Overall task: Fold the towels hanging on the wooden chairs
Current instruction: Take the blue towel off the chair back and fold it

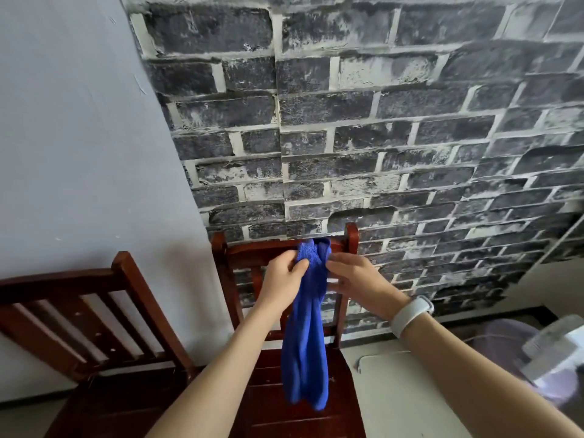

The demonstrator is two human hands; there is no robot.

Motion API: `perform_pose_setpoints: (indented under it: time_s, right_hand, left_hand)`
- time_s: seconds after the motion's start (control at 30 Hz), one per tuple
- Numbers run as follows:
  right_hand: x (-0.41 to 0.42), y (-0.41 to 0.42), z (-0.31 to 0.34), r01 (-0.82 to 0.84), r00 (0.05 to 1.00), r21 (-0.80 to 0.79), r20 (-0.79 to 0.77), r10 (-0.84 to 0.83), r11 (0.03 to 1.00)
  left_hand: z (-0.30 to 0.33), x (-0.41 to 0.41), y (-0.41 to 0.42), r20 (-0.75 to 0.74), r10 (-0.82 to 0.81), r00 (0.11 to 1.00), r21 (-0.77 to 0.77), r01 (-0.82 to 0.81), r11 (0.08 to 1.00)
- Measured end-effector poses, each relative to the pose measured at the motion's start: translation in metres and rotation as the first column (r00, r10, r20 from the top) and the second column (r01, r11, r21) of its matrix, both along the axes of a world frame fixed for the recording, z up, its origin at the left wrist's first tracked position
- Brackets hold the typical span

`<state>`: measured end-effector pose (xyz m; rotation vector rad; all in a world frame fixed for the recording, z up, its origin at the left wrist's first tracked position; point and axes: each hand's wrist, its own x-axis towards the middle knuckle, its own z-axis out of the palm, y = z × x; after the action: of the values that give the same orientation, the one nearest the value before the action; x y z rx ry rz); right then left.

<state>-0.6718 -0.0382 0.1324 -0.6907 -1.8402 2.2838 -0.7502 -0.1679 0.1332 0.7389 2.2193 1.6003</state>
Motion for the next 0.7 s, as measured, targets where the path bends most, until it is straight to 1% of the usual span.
perform_pose_setpoints:
  time_s: [0.07, 0.1, 0.13, 0.2, 0.27, 0.3, 0.37, 0.43, 0.5, 0.57, 0.63, 0.7]
  right_hand:
    - [0.003, 0.001, -0.007, 0.082, 0.996, 0.058, 0.016, -0.083, 0.995]
    - [0.004, 0.002, -0.01, 0.096, 0.995, 0.074, 0.024, -0.098, 0.993]
    - [0.004, 0.002, -0.011, 0.071, 0.997, 0.076, 0.028, -0.073, 0.995]
    - [0.002, -0.002, -0.015, -0.026, 0.999, 0.023, 0.024, 0.026, 0.999]
    - [-0.003, -0.013, -0.02, -0.061, 0.998, -0.03, 0.009, 0.061, 0.998]
    - [-0.006, -0.018, -0.023, -0.041, 0.999, -0.011, 0.005, 0.041, 0.999]
    - [-0.012, -0.024, -0.027, 0.016, 1.0, 0.099, 0.021, -0.018, 0.995]
    - [-0.015, -0.024, -0.031, 0.048, 0.997, 0.239, 0.04, -0.059, 0.97]
    - [-0.014, -0.015, -0.033, 0.113, 0.99, 0.412, 0.032, -0.138, 0.904]
    - [-0.006, 0.002, -0.035, 0.23, 0.962, 0.564, -0.009, -0.273, 0.793]
    - [0.005, 0.024, -0.039, 0.313, 0.919, 0.655, -0.025, -0.394, 0.688]
    - [0.018, 0.042, -0.043, 0.32, 0.885, 0.692, 0.027, -0.466, 0.648]
  left_hand:
    - [0.004, -0.005, -0.003, -0.05, 0.019, 0.999, -0.001, -0.019, 1.0]
    - [0.007, -0.008, -0.005, -0.063, 0.017, 0.998, -0.002, -0.017, 1.0]
    - [0.009, -0.01, -0.006, -0.071, 0.006, 0.997, -0.003, -0.006, 1.0]
    - [0.014, -0.009, -0.009, -0.089, -0.025, 0.996, -0.005, 0.025, 1.0]
    - [0.019, -0.008, -0.01, -0.133, -0.053, 0.99, -0.017, 0.051, 0.999]
    - [0.021, -0.008, -0.011, -0.153, -0.066, 0.986, -0.019, 0.064, 0.998]
    - [0.025, -0.009, -0.014, -0.194, -0.068, 0.979, -0.013, 0.067, 0.998]
    - [0.024, -0.016, -0.02, -0.251, -0.001, 0.968, -0.033, -0.007, 0.999]
    - [0.019, -0.026, -0.03, -0.297, 0.097, 0.95, -0.094, -0.131, 0.987]
    - [0.011, -0.037, -0.044, -0.312, 0.159, 0.937, -0.168, -0.219, 0.961]
    - [0.0, -0.047, -0.063, -0.325, 0.208, 0.923, -0.197, -0.281, 0.939]
    - [-0.01, -0.055, -0.083, -0.334, 0.261, 0.906, -0.173, -0.331, 0.928]
